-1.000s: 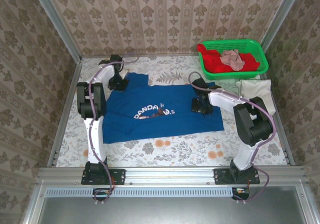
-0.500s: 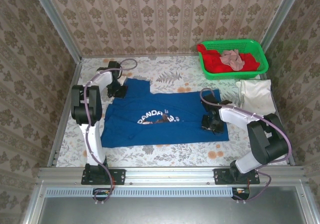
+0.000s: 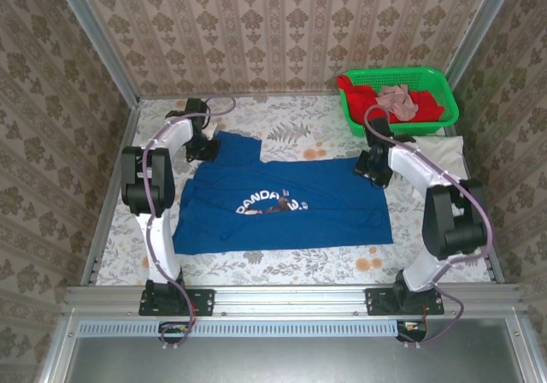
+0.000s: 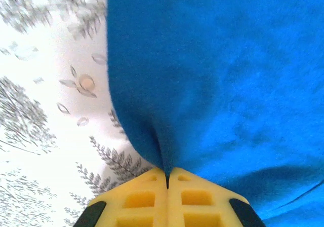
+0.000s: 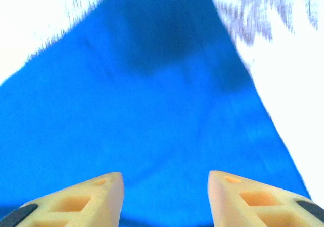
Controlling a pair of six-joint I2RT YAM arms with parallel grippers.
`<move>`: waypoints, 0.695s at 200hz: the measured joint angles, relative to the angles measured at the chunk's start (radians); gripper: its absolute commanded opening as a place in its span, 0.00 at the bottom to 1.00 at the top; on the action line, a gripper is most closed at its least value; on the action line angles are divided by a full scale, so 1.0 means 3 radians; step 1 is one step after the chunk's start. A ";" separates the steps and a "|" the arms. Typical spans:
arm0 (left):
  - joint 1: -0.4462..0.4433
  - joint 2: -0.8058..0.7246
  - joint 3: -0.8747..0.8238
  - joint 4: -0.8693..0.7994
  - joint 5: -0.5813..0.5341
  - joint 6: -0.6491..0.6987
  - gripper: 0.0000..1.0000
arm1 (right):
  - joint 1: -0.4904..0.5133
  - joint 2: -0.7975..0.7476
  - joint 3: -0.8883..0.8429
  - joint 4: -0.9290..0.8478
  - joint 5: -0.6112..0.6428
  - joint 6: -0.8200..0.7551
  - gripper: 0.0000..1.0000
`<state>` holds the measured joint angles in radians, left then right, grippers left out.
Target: Fold and stack the t-shirts
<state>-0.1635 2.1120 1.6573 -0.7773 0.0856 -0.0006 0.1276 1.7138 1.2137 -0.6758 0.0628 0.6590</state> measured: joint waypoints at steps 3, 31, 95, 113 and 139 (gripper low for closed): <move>0.0000 0.0000 0.0013 0.0003 0.0003 0.0000 0.00 | -0.0010 0.0062 0.0050 0.0014 0.0023 -0.0014 0.43; 0.0000 0.0001 0.0004 0.0011 0.0003 -0.0001 0.00 | -0.0043 0.0495 0.0383 0.0154 0.0240 -0.0106 0.39; 0.0000 0.0001 -0.0146 0.0014 0.0001 -0.0025 0.00 | -0.0134 0.0931 0.0827 0.0451 0.0534 -0.0212 0.39; 0.0000 0.0001 -0.0154 0.0024 0.0001 -0.0038 0.00 | -0.0188 0.0996 0.0880 0.0506 0.0556 -0.0195 0.39; -0.0003 0.0001 -0.0179 0.0053 0.0001 -0.0078 0.00 | -0.0268 0.1080 0.0880 0.0512 0.0553 -0.0164 0.38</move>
<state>-0.1642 2.1124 1.6035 -0.7612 0.0860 -0.0238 0.0471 2.0377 1.4776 -0.5220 0.2287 0.6098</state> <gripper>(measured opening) 0.044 0.382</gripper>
